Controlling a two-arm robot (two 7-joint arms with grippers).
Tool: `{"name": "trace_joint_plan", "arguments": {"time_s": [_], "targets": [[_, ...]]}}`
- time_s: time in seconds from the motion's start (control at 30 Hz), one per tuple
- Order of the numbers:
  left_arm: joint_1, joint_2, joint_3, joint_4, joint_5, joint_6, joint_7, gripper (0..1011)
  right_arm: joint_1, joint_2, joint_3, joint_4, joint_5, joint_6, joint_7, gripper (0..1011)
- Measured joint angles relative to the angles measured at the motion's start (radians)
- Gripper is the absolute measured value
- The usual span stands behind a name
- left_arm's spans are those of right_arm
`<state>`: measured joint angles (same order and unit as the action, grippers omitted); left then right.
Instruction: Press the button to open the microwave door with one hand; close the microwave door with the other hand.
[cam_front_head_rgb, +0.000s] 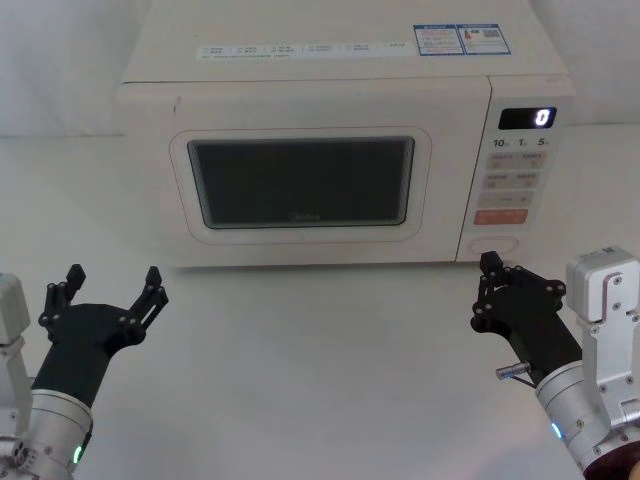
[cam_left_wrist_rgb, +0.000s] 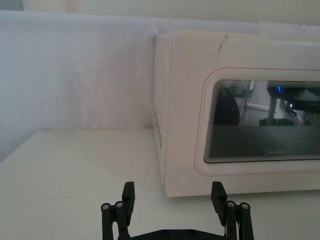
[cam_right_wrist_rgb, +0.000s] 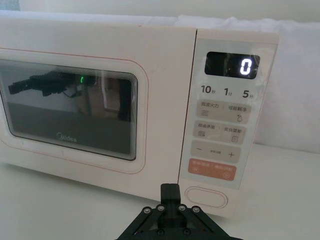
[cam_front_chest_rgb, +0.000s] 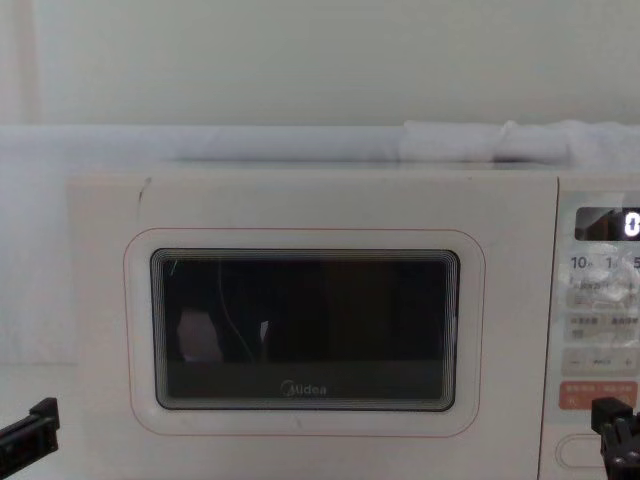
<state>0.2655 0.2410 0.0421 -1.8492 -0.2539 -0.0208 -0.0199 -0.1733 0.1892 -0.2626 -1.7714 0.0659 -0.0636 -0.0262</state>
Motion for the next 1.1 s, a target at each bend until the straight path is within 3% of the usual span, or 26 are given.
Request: {"name": "trace_joint_plan", "arguments": {"time_s": [0.8, 1.1], "targets": [[0.000, 0.000, 0.000, 0.000, 0.000, 0.000, 0.000, 1001, -0.001, -0.001, 0.001, -0.001, 0.000, 0.001, 0.001, 0], [0.000, 0.000, 0.000, 0.000, 0.000, 0.000, 0.000, 1001, -0.009, -0.001, 0.042, -0.047, -0.010, 0.064, 0.033, 0]]}}
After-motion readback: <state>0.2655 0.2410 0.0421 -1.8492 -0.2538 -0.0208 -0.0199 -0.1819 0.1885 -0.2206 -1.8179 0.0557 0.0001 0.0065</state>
